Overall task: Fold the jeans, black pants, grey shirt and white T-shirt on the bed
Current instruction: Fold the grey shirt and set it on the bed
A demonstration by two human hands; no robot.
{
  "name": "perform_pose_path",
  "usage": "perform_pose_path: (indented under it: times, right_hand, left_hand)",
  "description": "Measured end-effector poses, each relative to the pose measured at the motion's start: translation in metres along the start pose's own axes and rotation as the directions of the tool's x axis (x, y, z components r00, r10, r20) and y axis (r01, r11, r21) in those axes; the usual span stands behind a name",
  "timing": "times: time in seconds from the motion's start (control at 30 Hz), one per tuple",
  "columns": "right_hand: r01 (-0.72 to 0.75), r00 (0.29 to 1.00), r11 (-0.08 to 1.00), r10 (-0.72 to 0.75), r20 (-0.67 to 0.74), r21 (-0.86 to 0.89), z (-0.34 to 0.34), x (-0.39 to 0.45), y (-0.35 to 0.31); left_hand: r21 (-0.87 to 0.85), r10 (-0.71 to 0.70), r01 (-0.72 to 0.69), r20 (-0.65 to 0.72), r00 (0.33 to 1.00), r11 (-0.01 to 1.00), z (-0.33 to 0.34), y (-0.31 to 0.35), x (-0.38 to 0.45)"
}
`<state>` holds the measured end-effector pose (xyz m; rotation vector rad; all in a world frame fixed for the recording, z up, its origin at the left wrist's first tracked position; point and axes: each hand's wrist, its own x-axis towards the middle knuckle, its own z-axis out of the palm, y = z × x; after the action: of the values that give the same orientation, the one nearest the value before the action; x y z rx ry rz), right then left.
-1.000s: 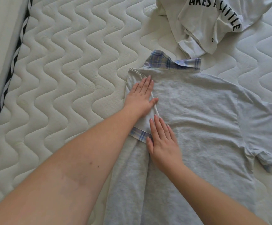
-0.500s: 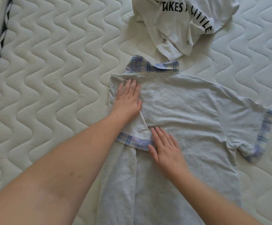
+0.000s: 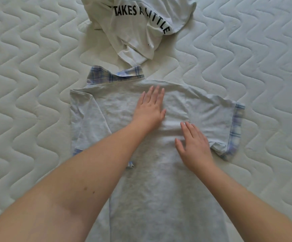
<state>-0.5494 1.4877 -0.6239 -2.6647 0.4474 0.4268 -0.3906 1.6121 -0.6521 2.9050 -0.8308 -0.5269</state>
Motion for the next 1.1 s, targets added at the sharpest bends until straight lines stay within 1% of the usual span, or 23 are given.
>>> perform_pose_path:
  times: [0.07,0.17,0.2,0.37,0.43,0.5,0.63,0.7,0.77,0.83,0.87,0.93,1.0,1.07,1.1]
  right_hand:
    - [0.007,1.000,1.000,-0.007,-0.013,0.008,-0.002,0.001,0.008]
    - [0.016,1.000,1.000,-0.016,-0.013,0.002,-0.003,0.009,0.021]
    - [0.017,1.000,1.000,-0.017,-0.009,-0.005,-0.004,0.013,0.025]
    - [0.016,0.999,1.000,-0.017,-0.045,-0.004,-0.014,0.047,0.043]
    - [0.022,0.996,1.000,-0.022,-0.086,-0.005,-0.018,0.064,0.049]
    - [0.002,0.992,1.000,-0.003,-0.128,-0.011,-0.024,0.083,0.056]
    - [-0.155,0.979,0.983,0.139,-0.151,-0.101,-0.044,0.111,0.079]
    - [-0.209,0.970,0.965,0.184,-0.159,-0.160,-0.057,0.118,0.092]
    - [-0.226,0.971,0.943,0.198,-0.133,-0.244,-0.070,0.122,0.102]
    - [-0.214,0.977,0.919,0.201,-0.074,-0.332,-0.081,0.124,0.111]
    - [-0.207,0.978,0.916,0.203,-0.049,-0.345,-0.086,0.124,0.115]
    - [-0.201,0.978,0.942,0.208,-0.004,-0.268,-0.095,0.123,0.125]
    - [-0.209,0.976,0.973,0.214,0.043,-0.099,-0.101,0.118,0.138]
    - [-0.236,0.971,0.970,0.232,0.063,0.065,-0.101,0.108,0.151]
    - [-0.252,0.968,0.956,0.247,0.051,0.149,-0.098,0.103,0.157]
  left_hand:
    - [-0.001,-0.034,0.034,0.003,0.999,0.999,-0.002,0.005,0.017]
    - [-0.056,-0.022,0.026,0.069,0.997,0.998,0.005,0.015,0.036]
    - [-0.062,-0.019,0.023,0.066,0.998,0.998,0.009,0.019,0.038]
    - [0.007,-0.013,0.014,-0.111,0.994,1.000,0.033,0.024,0.037]
    - [0.014,-0.007,0.010,-0.156,0.988,1.000,0.038,0.022,0.040]
    - [0.022,-0.004,0.008,-0.170,0.985,1.000,0.042,0.021,0.041]
    - [0.018,-0.017,0.020,-0.154,0.988,1.000,0.044,0.019,0.043]
    - [0.023,-0.028,0.032,-0.142,0.990,0.999,0.044,0.018,0.044]
    - [0.030,-0.028,0.032,-0.141,0.990,0.999,0.045,0.018,0.045]
    - [0.037,-0.022,0.028,-0.146,0.989,0.999,0.045,0.018,0.045]
    - [0.037,-0.019,0.025,-0.149,0.989,0.999,0.046,0.018,0.045]
    - [0.031,-0.013,0.018,-0.156,0.988,0.999,0.046,0.018,0.045]
    - [0.029,-0.004,0.009,-0.157,0.988,1.000,0.046,0.018,0.046]
    - [0.030,0.003,0.001,-0.160,0.987,1.000,0.047,0.017,0.046]
    - [0.032,0.004,0.001,-0.167,0.986,0.999,0.048,0.016,0.045]
